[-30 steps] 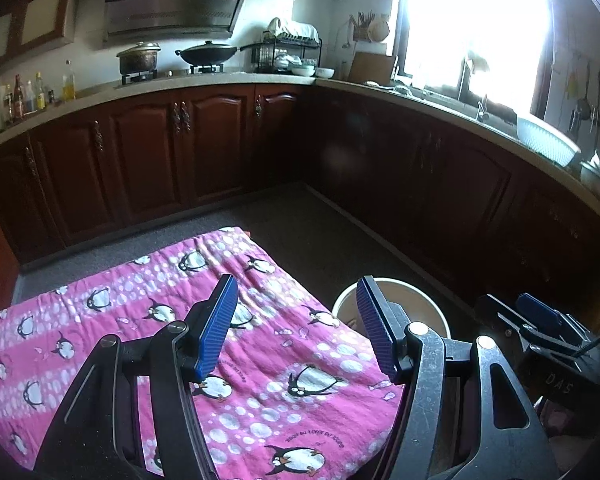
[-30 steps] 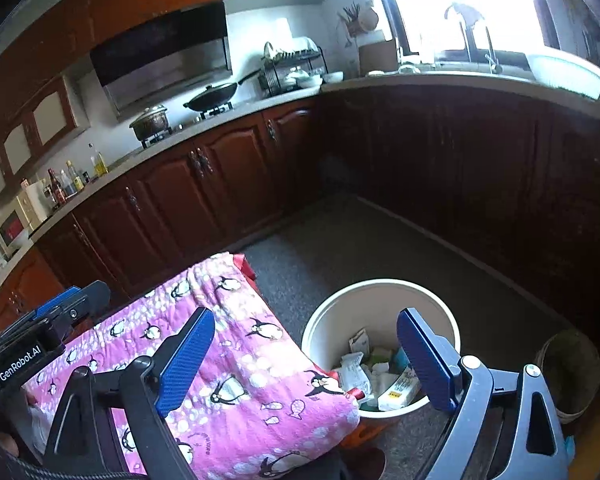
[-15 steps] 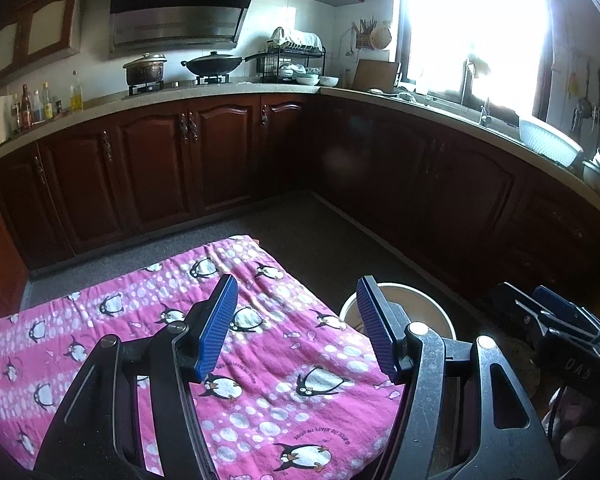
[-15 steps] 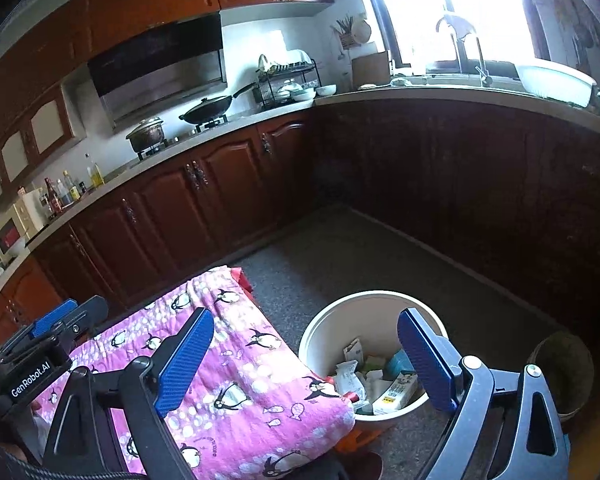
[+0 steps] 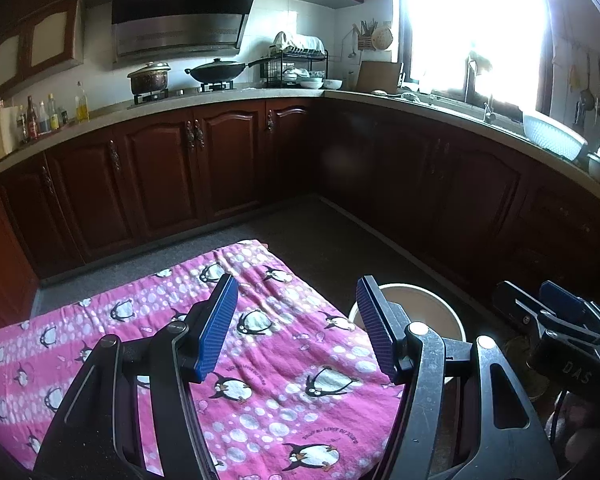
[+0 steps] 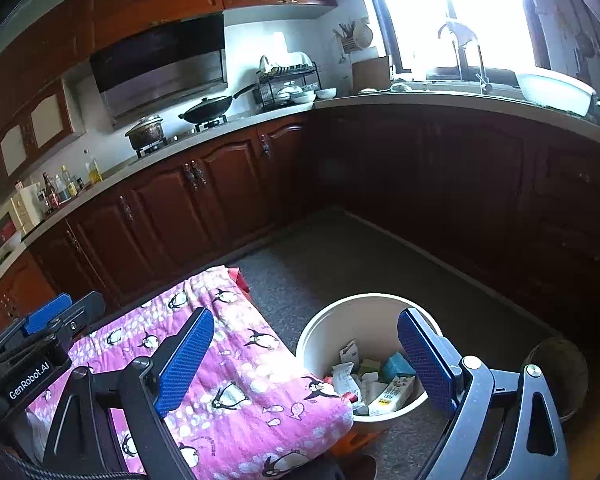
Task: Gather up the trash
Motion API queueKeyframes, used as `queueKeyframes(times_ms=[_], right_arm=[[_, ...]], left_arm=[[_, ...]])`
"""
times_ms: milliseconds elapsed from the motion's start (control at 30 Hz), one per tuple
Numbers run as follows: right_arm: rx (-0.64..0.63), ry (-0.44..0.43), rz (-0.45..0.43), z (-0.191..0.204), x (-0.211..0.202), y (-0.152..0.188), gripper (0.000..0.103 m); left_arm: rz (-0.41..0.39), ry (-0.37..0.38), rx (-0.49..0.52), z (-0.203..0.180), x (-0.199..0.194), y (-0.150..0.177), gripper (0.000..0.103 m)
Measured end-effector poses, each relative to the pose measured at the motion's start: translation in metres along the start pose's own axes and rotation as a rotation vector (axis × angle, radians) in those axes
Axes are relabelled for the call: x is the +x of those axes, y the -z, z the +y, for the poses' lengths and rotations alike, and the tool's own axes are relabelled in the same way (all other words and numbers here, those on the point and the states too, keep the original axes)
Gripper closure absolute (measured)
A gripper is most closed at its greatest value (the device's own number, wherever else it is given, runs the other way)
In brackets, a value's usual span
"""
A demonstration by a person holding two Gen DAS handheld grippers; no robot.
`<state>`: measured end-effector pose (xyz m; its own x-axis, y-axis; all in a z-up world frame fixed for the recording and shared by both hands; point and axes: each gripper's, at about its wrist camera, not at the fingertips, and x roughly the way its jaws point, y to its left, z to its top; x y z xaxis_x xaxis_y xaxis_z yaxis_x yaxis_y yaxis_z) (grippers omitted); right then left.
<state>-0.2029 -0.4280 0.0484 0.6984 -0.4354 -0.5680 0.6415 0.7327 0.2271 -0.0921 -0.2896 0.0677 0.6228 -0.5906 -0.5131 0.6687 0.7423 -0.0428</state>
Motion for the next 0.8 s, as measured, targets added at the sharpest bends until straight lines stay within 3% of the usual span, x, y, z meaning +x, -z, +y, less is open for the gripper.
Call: queueKeyframes(times_ms=[800], right_arm=[[-0.053, 0.045, -0.049, 0.011, -0.007, -0.002, 0.011]], left_arm=[[-0.001, 0.065, -0.009, 0.004, -0.002, 0.003, 0.042]])
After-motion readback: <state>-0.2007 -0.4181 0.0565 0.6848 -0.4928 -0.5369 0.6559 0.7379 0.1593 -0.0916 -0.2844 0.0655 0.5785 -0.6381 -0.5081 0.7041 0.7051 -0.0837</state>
